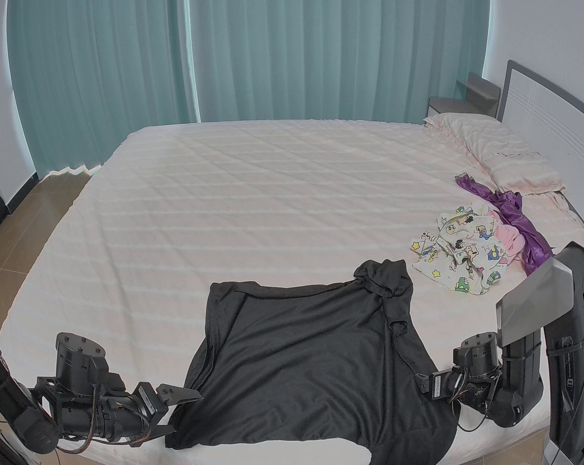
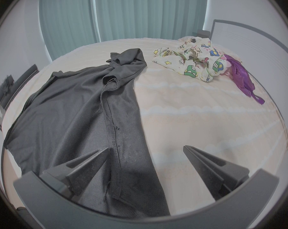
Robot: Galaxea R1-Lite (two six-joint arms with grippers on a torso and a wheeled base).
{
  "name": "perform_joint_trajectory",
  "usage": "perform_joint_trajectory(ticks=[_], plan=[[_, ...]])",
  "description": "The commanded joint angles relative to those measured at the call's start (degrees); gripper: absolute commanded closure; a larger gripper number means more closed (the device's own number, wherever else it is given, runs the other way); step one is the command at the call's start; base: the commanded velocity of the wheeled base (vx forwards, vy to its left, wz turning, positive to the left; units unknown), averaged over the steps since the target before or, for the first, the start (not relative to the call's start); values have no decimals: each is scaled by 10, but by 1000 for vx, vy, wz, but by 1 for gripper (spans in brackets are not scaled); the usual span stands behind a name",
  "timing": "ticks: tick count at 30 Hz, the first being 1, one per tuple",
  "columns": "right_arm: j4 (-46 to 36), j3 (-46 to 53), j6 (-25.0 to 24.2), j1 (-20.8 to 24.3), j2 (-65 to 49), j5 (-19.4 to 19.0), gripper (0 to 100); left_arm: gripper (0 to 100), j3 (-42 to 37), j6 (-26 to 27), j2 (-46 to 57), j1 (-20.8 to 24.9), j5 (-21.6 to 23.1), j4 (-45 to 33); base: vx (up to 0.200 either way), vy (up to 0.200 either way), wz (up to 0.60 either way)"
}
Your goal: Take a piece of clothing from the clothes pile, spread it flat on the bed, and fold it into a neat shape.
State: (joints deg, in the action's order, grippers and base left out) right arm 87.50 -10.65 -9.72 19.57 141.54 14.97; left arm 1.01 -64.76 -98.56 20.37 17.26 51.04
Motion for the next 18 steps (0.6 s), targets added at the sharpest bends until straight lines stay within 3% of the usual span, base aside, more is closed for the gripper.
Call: perform_joint_trajectory(ticks=[1,9,18], plan=[[2,-1,14,11,4,1,0,0,-7,0,-14,0,1,2,0,0,0],[-18,-17,56,4,0,26,0,0,-9,1,-40,-3,1,19,0,0,0],[9,-16,55,-81,-14,24,0,0,-9,1,-43,-5,1,19,0,0,0]])
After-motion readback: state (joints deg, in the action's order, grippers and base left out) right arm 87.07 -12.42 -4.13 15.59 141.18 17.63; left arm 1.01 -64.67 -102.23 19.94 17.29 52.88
